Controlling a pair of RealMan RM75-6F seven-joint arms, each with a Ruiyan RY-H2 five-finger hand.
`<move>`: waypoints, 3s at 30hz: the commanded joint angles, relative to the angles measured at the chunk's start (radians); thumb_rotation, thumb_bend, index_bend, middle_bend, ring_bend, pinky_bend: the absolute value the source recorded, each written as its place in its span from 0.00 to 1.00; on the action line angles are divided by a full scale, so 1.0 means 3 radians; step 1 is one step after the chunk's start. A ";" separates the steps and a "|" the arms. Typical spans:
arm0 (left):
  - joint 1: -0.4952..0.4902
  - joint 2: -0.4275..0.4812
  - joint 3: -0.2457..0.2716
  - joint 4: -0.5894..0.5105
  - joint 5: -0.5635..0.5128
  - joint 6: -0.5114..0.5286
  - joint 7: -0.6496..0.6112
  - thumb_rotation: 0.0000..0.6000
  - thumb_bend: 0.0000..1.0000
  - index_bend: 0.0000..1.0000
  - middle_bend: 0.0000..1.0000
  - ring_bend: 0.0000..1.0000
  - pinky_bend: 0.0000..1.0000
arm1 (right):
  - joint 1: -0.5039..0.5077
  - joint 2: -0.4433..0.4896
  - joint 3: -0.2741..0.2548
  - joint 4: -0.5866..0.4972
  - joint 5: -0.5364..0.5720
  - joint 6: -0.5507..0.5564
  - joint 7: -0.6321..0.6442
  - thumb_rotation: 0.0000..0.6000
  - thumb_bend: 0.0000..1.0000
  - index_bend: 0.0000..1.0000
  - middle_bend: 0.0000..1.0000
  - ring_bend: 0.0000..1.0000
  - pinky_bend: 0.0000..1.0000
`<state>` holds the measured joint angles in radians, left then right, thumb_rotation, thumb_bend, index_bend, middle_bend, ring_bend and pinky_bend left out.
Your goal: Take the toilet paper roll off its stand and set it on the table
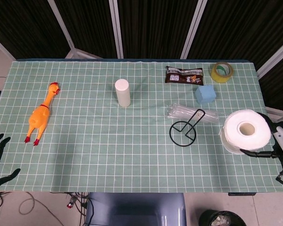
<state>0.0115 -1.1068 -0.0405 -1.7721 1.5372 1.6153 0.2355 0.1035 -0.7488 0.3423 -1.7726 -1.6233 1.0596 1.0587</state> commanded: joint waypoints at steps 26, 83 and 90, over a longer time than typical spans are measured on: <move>-0.0006 -0.0010 -0.0007 0.0012 -0.0005 -0.0003 0.0012 1.00 0.05 0.14 0.04 0.00 0.00 | 0.0566 -0.1774 -0.0721 0.0466 0.0102 0.0031 -0.0472 1.00 0.00 0.19 0.27 0.04 0.00; -0.0021 -0.0052 0.0009 -0.0010 -0.0030 -0.0050 0.0139 1.00 0.05 0.14 0.04 0.00 0.00 | 0.0354 -0.0826 -0.0974 0.0965 0.0098 0.1249 -0.0666 1.00 0.00 0.01 0.00 0.00 0.00; -0.0018 -0.0038 0.0005 -0.0014 -0.0040 -0.0045 0.0116 1.00 0.05 0.14 0.04 0.00 0.00 | 0.0070 -0.1036 -0.1071 0.0852 -0.0264 0.1806 -0.2699 1.00 0.00 0.01 0.00 0.00 0.00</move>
<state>0.0060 -1.1190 -0.0388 -1.7762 1.5256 1.6015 0.2711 0.1940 -1.0287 0.0350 -1.4947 -1.6258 1.4729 0.6179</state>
